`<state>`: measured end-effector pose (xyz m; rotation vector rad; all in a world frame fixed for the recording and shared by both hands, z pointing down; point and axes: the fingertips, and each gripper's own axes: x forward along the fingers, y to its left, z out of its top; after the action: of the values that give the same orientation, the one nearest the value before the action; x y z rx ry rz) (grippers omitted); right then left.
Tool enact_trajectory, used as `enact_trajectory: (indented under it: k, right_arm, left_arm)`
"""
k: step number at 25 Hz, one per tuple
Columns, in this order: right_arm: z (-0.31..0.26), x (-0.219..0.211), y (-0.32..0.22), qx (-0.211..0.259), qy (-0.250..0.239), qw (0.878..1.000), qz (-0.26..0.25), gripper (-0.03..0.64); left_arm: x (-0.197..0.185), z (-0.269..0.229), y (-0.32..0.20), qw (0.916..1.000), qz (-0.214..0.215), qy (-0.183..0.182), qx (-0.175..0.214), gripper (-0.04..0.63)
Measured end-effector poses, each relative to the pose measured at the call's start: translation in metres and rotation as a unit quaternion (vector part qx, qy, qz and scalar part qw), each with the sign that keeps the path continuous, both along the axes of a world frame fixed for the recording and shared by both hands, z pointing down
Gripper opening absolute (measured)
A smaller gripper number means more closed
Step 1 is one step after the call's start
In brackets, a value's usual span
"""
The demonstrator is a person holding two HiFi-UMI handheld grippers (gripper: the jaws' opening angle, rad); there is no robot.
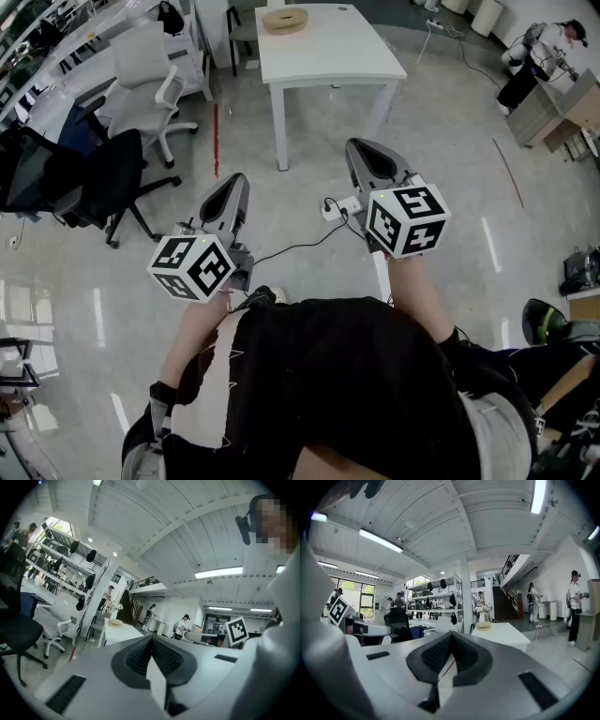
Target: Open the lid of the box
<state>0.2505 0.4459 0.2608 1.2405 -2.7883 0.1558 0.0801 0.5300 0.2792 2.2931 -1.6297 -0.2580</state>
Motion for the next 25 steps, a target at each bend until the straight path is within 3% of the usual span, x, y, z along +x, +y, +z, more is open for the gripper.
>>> enact_trajectory:
  k: [11, 18, 25]
  right_arm:
    - [-0.011, -0.037, -0.054, 0.005, 0.001, 1.0, 0.013, 0.004]
    - [-0.007, -0.062, -0.082, -0.018, -0.028, 0.999, 0.034, 0.005]
    - [0.01, -0.092, -0.099, -0.024, -0.027, 0.997, 0.062, 0.005]
  left_arm:
    - [-0.035, -0.016, -0.064, 0.9997, 0.019, -0.006, 0.014, 0.009]
    - [-0.063, -0.017, -0.098, 0.9989, 0.044, -0.009, 0.014, 0.009]
    - [-0.096, -0.002, -0.121, 0.9969, 0.079, -0.005, 0.006, 0.009]
